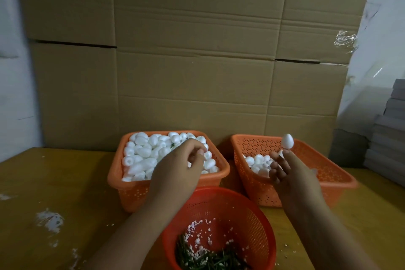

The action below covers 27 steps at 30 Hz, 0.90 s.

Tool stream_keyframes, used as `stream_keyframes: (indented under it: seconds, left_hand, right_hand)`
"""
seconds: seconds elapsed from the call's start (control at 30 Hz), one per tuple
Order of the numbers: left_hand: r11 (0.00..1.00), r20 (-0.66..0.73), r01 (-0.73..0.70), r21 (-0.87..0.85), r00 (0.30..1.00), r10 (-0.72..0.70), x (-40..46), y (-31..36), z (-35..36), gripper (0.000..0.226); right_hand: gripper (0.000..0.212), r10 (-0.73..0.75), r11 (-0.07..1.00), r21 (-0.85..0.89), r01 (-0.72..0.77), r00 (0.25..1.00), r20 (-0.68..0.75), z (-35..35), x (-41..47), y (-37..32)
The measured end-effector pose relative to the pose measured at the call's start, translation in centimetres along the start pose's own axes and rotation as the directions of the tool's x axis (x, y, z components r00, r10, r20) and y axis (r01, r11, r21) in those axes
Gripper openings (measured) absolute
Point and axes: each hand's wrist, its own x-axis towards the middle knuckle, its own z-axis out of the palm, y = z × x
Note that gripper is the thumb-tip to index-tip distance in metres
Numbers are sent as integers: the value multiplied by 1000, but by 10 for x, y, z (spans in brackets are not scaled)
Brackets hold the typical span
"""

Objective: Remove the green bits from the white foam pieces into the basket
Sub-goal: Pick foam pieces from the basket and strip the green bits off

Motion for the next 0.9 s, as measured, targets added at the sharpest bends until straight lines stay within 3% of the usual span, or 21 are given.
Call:
stream_keyframes:
  seconds: [0.1, 0.17, 0.3, 0.4, 0.47, 0.57, 0.67, 0.8, 0.9]
  left_hand:
    - [953, -12, -70, 296, 997, 77, 4, -11, -10, 12]
    - [906, 60, -41, 422, 998, 18, 6, -21, -12, 20]
    - [813, 231, -3, 582, 959, -162, 9, -35, -11, 39]
    - [783, 329, -39, 620, 920, -214, 9, -36, -11, 48]
    - [769, 377, -52, 637, 891, -252, 8, -35, -11, 54]
    - [784, 401, -43, 620, 876, -269, 6, -37, -11, 63]
    - [791, 397, -48, 610, 882, -252, 5, -38, -11, 70]
    - [811, 418, -35, 584, 870, -263, 4, -39, -11, 75]
    - [808, 446, -23, 588, 843, -300, 6, -39, -10, 78]
  right_hand:
    - [47, -57, 989, -135, 61, 998, 34, 3, -3, 2]
    - [52, -95, 966, -235, 104, 994, 50, 7, -6, 3]
    - [28, -86, 893, -410, 184, 966, 245, 17, -17, 9]
    - [19, 18, 741, -603, 295, 890, 456, 22, -26, 18]
    - [18, 168, 634, -672, 383, 780, 603, 25, -32, 24]
    - [18, 394, 512, -686, 518, 568, 723, 28, -42, 32]
    - [11, 456, 326, -595, 735, 429, 780, 26, -45, 40]
    - [29, 524, 177, -590, 787, 432, 734, 24, -53, 51]
    - [32, 566, 139, -617, 775, 449, 691, 23, -53, 59]
